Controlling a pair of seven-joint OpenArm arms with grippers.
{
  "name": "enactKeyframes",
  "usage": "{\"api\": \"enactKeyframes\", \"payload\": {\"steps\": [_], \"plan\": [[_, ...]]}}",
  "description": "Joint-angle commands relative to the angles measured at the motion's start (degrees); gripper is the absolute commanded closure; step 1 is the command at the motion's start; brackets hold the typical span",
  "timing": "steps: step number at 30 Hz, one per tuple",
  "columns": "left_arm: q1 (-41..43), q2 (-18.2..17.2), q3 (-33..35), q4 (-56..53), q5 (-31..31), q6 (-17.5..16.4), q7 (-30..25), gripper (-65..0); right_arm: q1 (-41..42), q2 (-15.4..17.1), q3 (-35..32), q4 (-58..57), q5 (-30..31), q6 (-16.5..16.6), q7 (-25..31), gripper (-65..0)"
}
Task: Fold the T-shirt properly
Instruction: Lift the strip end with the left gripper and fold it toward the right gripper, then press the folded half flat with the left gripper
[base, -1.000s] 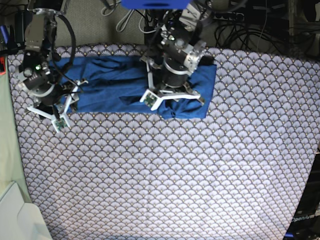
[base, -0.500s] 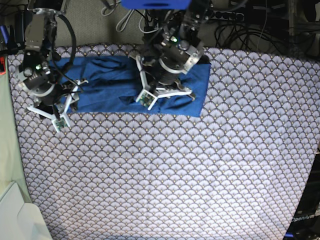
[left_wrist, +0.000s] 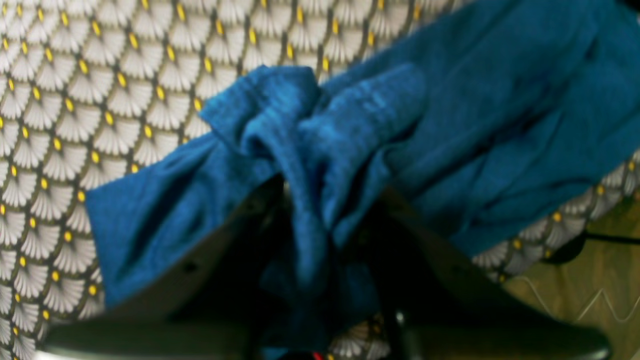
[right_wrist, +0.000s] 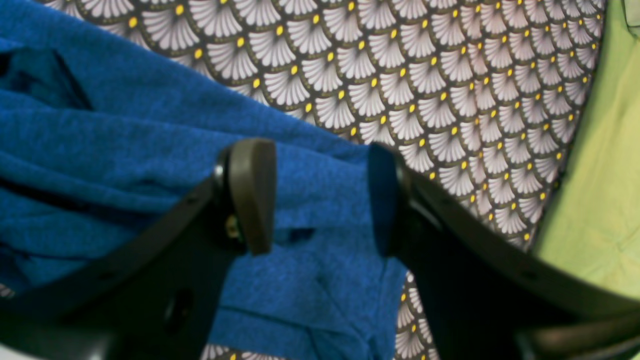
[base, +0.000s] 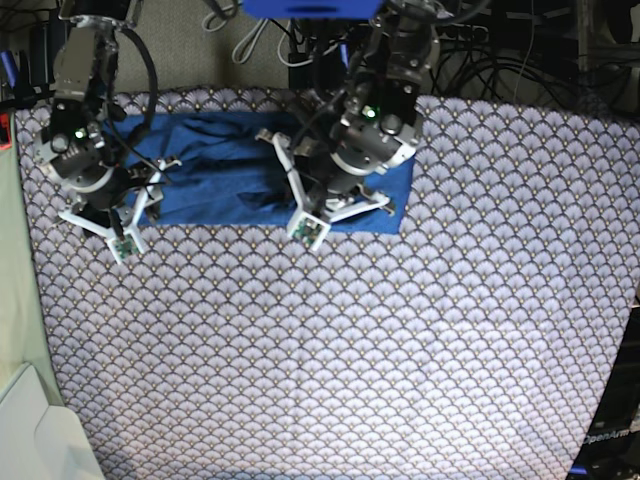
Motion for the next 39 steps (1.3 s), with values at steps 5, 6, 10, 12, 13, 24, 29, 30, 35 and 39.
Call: {"api": "enactKeyframes", "payload": {"steps": [5,6,10,12,13,24,29,30,35,39], "plan": [[-1.8,0.6,0.3,-1.1,-1.0,0.2,-0.5,-0.2,0.5,0.5,0.2,1.0,0.4,0.0,0.9,-30.2],[-1.8,0.6,0.3,-1.4,-1.0,0.2,-0.5,-0.2,0.5,0.5,0.2,1.0,0.4,0.0,0.9,-30.2],[-1.8,0.6,0.3,-1.4,-1.0,0.2,-0.5,-0.4,0.5,0.5,0.1,1.0,0.4,0.0,0.9,-30.2],[-1.9,0.6,0.5,-1.4,-1.1,0.2,-0.5,-0.5,0.5,0.5,0.1,1.0,0.4,0.0,0.9,-30.2],[-2.2,0.6,0.6,-1.4,-1.1,0.2,-0.2,-0.6,0.6,0.5,0.1,1.0,0.4,0.0,0.9,-30.2],[-2.5,0.6,0.7,-1.5,-4.5,0.0,0.1,-25.6,0.8,0.6,0.1,0.9,0.4,0.0,0.9,-30.2],[-3.1,0.6,0.4,-1.2,-10.8,0.0,0.0,-25.6,0.7,0.6,0.1,0.9,0.4,0.0,1.0,-30.2],[-3.4,0.6,0.4,-1.2,-11.1,0.0,0.1,-25.6,0.7,0.7,0.1,0.9,0.4,0.0,1.0,-30.2],[-3.4,0.3,-1.4,1.1,-11.8,0.0,-0.5,-14.7,0.6,0.8,0.1,0.9,0.4,0.0,0.9,-30.2],[-3.3,0.4,-7.3,4.1,-11.7,0.0,0.1,-0.6,0.6,0.7,0.1,0.9,0.4,0.0,0.9,-30.2]]}}
